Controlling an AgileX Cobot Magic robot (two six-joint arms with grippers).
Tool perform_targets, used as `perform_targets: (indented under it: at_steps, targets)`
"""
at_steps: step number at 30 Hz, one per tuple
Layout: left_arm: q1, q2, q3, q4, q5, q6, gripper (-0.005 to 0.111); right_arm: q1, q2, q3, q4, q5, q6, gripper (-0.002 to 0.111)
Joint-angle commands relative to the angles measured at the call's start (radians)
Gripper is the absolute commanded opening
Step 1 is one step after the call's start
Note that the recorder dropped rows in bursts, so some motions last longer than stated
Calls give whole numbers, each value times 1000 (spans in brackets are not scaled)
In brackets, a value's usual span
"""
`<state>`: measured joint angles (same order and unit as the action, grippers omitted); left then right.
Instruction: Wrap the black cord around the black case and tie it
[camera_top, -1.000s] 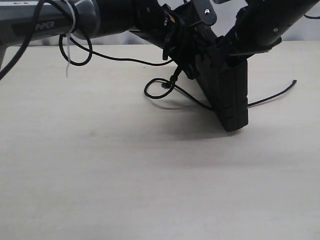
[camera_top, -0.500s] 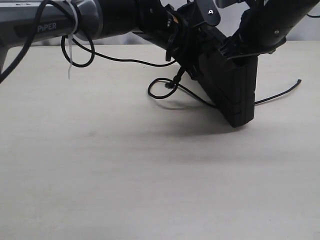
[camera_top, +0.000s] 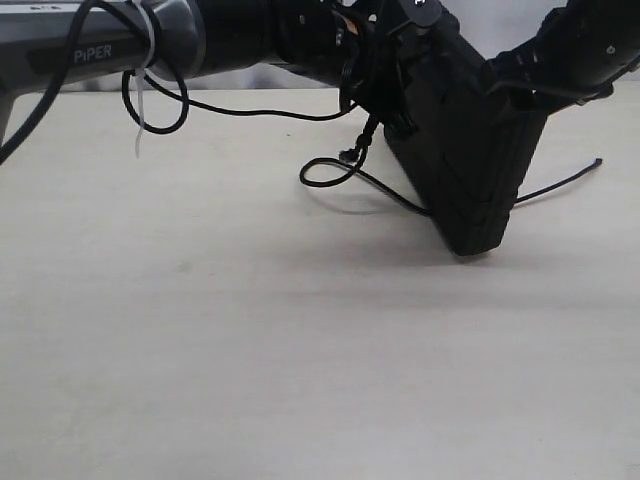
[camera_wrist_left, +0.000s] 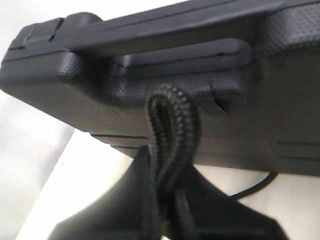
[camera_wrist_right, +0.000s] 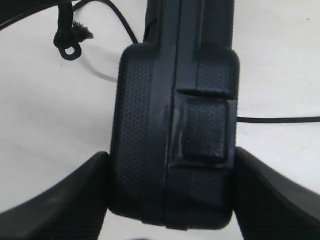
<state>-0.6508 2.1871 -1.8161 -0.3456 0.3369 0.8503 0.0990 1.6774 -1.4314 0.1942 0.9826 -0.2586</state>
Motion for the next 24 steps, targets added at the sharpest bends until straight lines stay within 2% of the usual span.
perform_targets:
  at_steps: [1,3,6,11,14,16,21,24]
  targets:
    - [-1,-11,-2,-6,-17,-5,27,-4,7,16,1,-10,-17,4]
    - [-1,-11,-2,-4,0,-5,44,-4,7,16,1,-10,-17,4]
    - [-1,-11,-2,76,126,-10,65,-4,7,16,1,-10,-17,4]
    - [9,-11,-2,307,420,-101,67,-4,7,16,1,-10,-17,4]
    - [37,-3,-2,303,682,-74,67,-4,7,16,1,-10,-17,4]
    - [54,19,2,235,777,65,67,-4,7,16,1,-12,-17,4]
    - [59,61,61,26,646,373,67,-4,7,16,1,-12,-17,4]
    - [51,92,84,40,559,499,67,-4,7,16,1,-16,-17,4]
